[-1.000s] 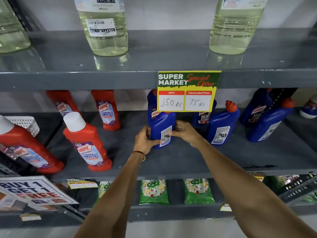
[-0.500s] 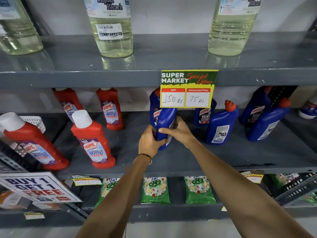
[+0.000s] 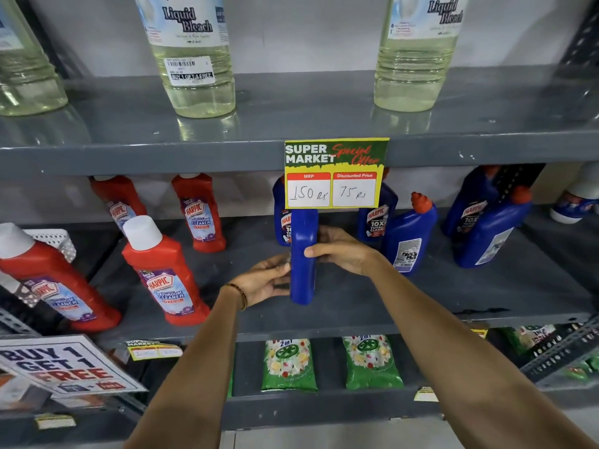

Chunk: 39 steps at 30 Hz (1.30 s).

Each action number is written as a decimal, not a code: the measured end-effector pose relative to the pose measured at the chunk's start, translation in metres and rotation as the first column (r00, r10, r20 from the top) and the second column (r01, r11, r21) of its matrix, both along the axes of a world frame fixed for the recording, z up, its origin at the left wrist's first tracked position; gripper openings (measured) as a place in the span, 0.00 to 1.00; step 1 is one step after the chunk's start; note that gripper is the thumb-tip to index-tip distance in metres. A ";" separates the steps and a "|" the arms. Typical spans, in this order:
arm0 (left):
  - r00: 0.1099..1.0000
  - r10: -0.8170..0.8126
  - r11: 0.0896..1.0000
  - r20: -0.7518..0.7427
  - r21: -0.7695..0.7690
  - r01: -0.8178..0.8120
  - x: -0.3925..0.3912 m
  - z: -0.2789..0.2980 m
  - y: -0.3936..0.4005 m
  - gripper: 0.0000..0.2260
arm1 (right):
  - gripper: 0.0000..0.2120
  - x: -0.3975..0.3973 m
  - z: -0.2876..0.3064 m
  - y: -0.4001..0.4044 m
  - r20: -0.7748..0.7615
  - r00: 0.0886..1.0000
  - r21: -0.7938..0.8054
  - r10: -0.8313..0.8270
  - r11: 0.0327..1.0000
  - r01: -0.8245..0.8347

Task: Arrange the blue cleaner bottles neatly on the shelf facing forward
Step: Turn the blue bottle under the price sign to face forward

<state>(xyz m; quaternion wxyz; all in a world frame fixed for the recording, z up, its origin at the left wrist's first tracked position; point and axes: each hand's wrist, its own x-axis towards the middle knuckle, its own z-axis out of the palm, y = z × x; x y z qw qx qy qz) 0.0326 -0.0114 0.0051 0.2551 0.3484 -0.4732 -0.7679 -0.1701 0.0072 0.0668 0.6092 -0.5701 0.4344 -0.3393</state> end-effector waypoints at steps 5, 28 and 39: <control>0.998 0.031 0.999 -0.049 0.012 -0.031 -0.006 0.000 0.001 0.23 | 0.17 -0.003 -0.003 -0.001 0.094 0.995 0.003 0.017 1.000 -0.017; 0.764 0.590 0.798 0.261 -0.334 -0.502 -0.023 -0.010 -0.008 0.26 | 0.27 0.003 -0.014 -0.017 -0.050 0.981 -0.134 -0.187 0.975 0.179; 0.687 0.604 0.789 0.404 -0.428 -0.441 -0.025 -0.024 -0.010 0.21 | 0.25 0.006 -0.033 -0.023 -0.084 0.979 -0.102 -0.184 0.979 0.175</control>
